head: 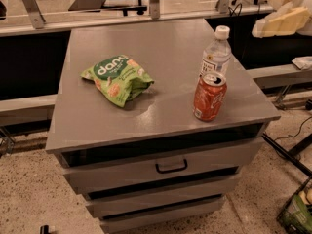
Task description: Move blue plastic bottle near coke can
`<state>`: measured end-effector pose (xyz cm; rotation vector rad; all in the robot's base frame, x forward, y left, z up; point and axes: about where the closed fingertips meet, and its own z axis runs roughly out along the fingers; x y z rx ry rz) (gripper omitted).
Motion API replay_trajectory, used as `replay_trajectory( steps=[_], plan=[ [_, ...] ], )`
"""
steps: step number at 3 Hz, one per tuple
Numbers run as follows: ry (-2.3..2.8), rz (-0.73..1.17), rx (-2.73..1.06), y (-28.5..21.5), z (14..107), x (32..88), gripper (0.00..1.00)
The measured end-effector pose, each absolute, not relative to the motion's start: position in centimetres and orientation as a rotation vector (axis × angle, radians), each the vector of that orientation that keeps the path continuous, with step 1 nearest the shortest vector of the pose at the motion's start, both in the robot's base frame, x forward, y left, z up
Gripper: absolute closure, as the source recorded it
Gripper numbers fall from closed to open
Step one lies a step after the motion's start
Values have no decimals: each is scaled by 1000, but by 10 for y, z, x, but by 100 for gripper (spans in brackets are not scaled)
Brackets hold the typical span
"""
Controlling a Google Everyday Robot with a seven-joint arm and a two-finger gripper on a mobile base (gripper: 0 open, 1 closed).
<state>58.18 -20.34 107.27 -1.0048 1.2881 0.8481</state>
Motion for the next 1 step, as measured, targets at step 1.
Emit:
replay_trajectory(
  steps=[1],
  plan=[
    [1288, 848, -1005, -203, 1073, 582, 0]
  ],
)
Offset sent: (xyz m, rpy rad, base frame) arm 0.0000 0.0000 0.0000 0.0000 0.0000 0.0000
